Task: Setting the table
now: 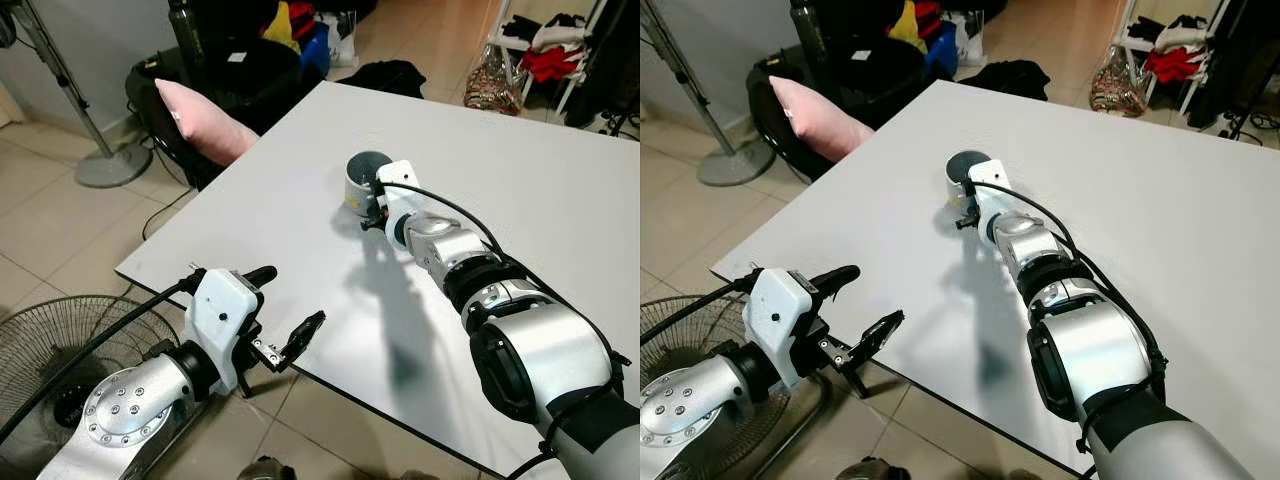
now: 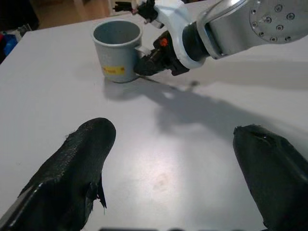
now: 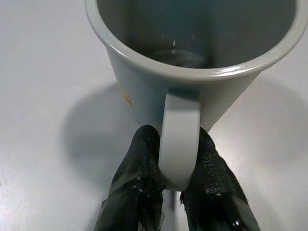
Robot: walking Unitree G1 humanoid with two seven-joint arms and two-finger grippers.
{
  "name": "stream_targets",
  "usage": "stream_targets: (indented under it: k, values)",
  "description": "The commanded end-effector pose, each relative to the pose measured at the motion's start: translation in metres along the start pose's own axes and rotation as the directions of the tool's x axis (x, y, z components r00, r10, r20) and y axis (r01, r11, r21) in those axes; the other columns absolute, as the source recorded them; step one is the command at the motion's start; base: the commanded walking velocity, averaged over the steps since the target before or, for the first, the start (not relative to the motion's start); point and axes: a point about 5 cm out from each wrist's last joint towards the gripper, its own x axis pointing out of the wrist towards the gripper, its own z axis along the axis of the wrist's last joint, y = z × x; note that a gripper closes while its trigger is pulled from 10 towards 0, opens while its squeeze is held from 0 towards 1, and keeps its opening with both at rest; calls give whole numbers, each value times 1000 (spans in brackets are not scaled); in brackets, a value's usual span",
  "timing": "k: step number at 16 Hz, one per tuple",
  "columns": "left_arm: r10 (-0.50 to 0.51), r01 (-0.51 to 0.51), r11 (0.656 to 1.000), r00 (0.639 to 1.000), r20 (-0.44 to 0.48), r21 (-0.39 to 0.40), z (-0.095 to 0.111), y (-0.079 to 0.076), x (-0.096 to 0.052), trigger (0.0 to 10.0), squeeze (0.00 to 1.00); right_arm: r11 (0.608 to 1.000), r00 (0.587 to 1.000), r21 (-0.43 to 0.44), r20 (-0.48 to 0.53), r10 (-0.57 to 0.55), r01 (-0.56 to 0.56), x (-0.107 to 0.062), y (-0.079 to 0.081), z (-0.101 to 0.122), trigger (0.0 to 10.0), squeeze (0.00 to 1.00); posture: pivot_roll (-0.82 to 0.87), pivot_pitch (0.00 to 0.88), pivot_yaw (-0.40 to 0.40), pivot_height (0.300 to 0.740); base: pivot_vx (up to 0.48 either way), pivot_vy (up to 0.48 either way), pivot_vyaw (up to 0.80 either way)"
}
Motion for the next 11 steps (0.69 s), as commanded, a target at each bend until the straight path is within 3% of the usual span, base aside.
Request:
stream_targets:
  k: [1,3,4,5,6,11]
  values:
    - [-3,3,1000,1000,4,2,3,-2,0,10000,0,1000,1000,-14,22,8,-8,0,3,9,10000,0,38,103,73,740,0,0,0]
    - [1,-1,1000,1000,5,-1,4,-2,-1,10000,0,1000,1000,-18,11,16,-16,1,6,8,10000,0,41,105,66,740,0,0,0]
    - [5,-5,1000,1000,2,-2,4,-2,-2,10000,0,1000,1000,-21,8,20,-19,1,7,7,10000,82,42,104,65,740,0,0,0]
    - [7,-7,1000,1000,0,-3,3,-2,-2,10000,0,1000,1000,-23,8,20,-20,1,7,7,10000,239,42,103,64,740,0,0,0]
    - [10,-10,1000,1000,-2,-3,3,-2,-2,10000,0,1000,1000,-20,10,21,-21,1,8,8,10000,969,44,97,62,740,0,0,0]
    - [21,-21,1000,1000,11,2,4,5,3,10000,0,1000,998,-1,54,31,-31,-2,0,27,10000,1000,11,43,84,740,0,0,0]
